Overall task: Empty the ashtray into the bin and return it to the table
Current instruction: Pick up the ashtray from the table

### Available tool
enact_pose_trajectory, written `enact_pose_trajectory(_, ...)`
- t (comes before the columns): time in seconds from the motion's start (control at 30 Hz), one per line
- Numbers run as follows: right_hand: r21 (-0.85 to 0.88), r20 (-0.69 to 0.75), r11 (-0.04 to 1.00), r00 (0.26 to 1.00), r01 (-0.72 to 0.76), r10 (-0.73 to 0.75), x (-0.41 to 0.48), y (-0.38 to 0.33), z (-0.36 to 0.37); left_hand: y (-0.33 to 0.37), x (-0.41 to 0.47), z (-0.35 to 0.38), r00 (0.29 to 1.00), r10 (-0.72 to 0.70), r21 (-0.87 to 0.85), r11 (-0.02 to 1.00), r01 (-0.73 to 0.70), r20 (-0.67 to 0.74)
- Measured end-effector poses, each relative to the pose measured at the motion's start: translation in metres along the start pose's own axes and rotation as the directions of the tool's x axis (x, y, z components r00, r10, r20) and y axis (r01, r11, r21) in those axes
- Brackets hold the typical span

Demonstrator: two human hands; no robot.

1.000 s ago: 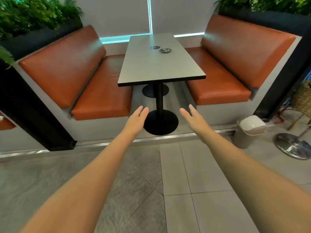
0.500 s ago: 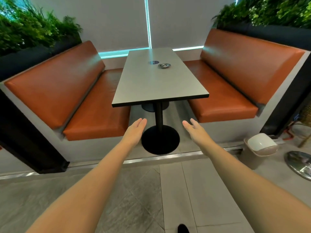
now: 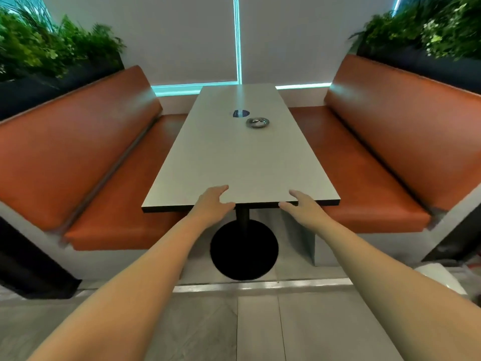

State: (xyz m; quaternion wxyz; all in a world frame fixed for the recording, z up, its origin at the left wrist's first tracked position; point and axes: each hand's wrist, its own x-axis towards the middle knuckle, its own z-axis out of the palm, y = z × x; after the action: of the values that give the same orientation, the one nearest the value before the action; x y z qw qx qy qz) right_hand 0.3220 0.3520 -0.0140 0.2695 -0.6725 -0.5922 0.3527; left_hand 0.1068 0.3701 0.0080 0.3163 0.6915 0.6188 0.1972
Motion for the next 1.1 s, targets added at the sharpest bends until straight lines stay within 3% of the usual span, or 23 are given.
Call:
enact_pose_trajectory(0.47, -0.014, -0.025, 0.999, 0.999, -0.030, 0.029, 0.226, -0.020, -0.019, -0.006, 0.235, -0.027, 0.999, -0.053, 0.084, 0.995, 0.052, 0.003)
enact_pose_trajectory(0.7, 0.018, -0.073, 0.998, 0.996, -0.052, 0.053, 0.344, -0.038, -0.038, 0.007, 0.364, -0.045, 0.998, -0.070, 0.056, 0.996, 0.069, 0.005)
enact_pose_trajectory(1.1, 0.060, -0.013, 0.995, 0.997, -0.077, 0.078, 0.475, -0.027, -0.054, 0.020, 0.497, -0.023, 0.993, -0.109, -0.055, 0.992, 0.111, 0.048)
